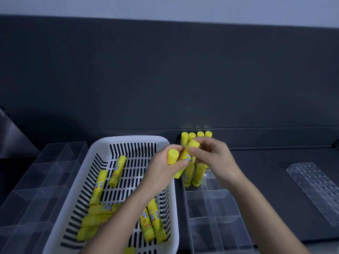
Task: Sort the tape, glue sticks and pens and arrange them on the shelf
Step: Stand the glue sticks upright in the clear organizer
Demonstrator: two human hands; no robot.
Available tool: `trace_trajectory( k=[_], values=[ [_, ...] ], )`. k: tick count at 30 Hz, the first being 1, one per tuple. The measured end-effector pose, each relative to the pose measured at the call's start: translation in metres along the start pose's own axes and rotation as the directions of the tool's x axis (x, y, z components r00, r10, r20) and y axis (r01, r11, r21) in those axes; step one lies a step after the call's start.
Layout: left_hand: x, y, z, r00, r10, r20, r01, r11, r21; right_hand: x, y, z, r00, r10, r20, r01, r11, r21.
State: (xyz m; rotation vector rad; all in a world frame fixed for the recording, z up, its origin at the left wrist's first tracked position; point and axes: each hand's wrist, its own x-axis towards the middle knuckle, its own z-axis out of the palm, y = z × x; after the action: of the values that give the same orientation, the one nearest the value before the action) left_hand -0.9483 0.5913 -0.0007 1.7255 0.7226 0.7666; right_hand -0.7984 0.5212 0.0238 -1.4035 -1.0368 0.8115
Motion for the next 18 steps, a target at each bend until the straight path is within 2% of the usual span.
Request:
trace_trajectory(
  k=[3, 5, 7, 9, 12, 18],
  values=[
    [0.002, -0.003, 0.003, 0.997, -0.008, -0.071, 0.009, 1.0, 0.013, -0.004, 0.002, -0.018, 0.993, 0.033, -0.116, -0.026, 0.998, 0.057],
    [0.003, -0.005, 0.003, 0.993, -0.023, -0.115, 0.03, 0.998, 0.059, -0.005, 0.005, -0.031, 0.983, 0.056, -0.174, -0.054, 0.998, 0.015],
    [0.002, -0.005, 0.004, 0.992, -0.048, -0.116, 0.055, 0.997, 0.062, -0.005, 0.012, -0.043, 0.972, 0.051, -0.227, -0.082, 0.988, -0.127],
    [0.001, -0.006, 0.008, 0.991, -0.077, -0.112, 0.083, 0.996, 0.043, -0.007, 0.02, -0.049, 0.963, 0.013, -0.27, -0.107, 0.937, -0.334],
    [0.001, -0.008, 0.014, 0.985, -0.135, -0.11, 0.137, 0.991, 0.01, -0.01, 0.032, -0.048, 0.966, -0.031, -0.255, -0.109, 0.85, -0.515],
    [-0.004, -0.01, 0.021, 0.987, -0.142, -0.077, 0.142, 0.99, -0.013, -0.013, 0.058, -0.044, 0.985, 0.027, -0.17, -0.126, 0.789, -0.602]
  ],
)
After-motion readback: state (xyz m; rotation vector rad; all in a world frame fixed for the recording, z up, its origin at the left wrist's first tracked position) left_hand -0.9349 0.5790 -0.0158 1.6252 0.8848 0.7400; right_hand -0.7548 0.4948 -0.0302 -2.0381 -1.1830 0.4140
